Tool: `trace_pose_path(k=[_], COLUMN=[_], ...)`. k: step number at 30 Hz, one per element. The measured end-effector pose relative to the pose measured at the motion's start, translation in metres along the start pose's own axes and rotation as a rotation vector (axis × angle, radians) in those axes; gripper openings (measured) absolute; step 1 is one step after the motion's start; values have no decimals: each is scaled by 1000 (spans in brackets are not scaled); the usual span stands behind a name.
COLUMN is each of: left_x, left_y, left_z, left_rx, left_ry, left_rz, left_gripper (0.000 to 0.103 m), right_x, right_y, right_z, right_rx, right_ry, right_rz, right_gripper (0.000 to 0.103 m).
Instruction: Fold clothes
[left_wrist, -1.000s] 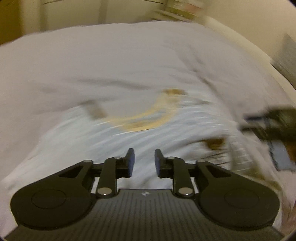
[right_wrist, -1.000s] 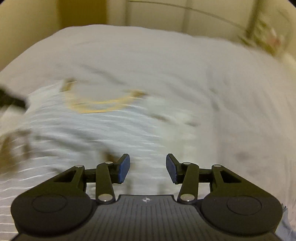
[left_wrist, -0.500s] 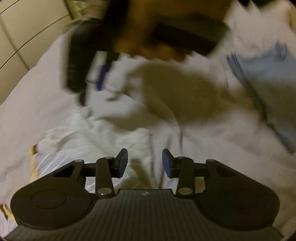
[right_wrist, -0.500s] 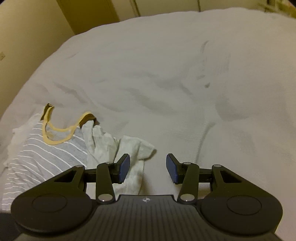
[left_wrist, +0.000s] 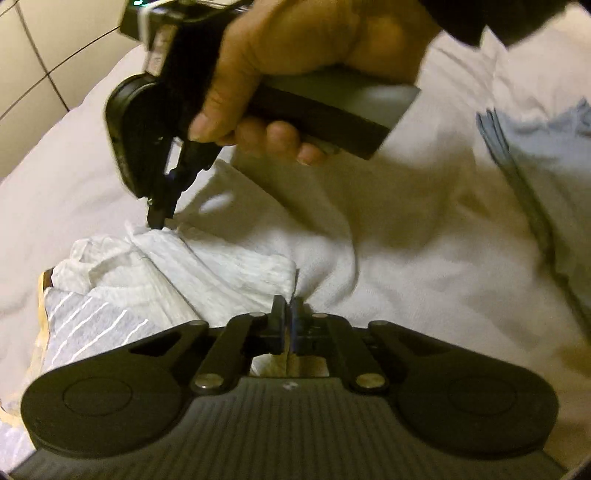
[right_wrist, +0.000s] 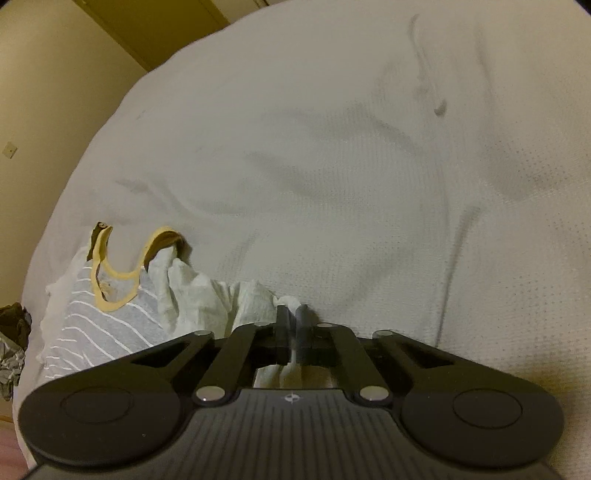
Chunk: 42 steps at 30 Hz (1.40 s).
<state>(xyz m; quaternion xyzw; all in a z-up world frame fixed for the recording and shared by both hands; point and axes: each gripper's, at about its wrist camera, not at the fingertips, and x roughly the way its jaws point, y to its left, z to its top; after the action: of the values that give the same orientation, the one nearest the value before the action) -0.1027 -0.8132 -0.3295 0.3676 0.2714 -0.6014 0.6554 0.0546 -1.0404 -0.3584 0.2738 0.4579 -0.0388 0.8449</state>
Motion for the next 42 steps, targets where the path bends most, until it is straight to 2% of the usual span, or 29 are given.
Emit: trace_pose_path(k=[5,9,11,14,15,17,18,19,21,24,26,28,31,33,36,38,41,42], left_x=[-12,1,3,2,-2,-13,-19,-26,-45,-74,-92,-107,-116,-114,-103,-91,-70,-62], left_y=[4,-4,-2,3,5,13,18,22,36,75,110,149,226,281,346,370,382,383], left_z=[15,28,25,18,15,6,2,-1,-10,-28,-47,-65,-86,-97,-109,-113,-118,-121], left_rx=[-78,-69,-81,-97,-101,-116,-131,-153,-217,-319,-347,-358,-345,-352,-364,-354,-304,-286], left_ry=[-107,-86,-63,-33,-29,-31,-38,-46,-66,-88,-90,-82,-51,-20,31,56,97,125], left_rz=[-41,-68,-89,-122,-129,-136,-135,-130,-105,-30,50,130,251,310,340,321,260,239], left_gripper=[0,0,0,2,4,10,12,12,12,18,22,27,27,27,27,27,37,46], right_x=[-50,-49,-45,-38,-36,-40,-43,-47,-59,-68,-62,-47,-25,-7,23,42,59,62], right_y=[2,-2,-6,5,10,17,23,30,47,73,92,110,130,136,137,138,140,139], right_z=[10,2,-4,-16,-19,-21,-20,-20,-18,-17,-16,-13,-7,1,14,18,12,9], right_rx=[-65,-121,-121,-201,-231,-250,-251,-261,-280,-319,-352,-387,-434,-419,-398,-405,-429,-434], right_ry=[-161,-145,-127,-95,-89,-95,-116,-148,-211,-244,-215,-160,-108,-73,-18,28,85,96], right_rz=[-172,-296,-350,-434,-464,-506,-525,-543,-523,-404,-293,-191,-116,-106,-100,-107,-135,-143], right_gripper=[1,1,0,0,1,13,19,19,20,25,31,32,32,33,33,34,38,39])
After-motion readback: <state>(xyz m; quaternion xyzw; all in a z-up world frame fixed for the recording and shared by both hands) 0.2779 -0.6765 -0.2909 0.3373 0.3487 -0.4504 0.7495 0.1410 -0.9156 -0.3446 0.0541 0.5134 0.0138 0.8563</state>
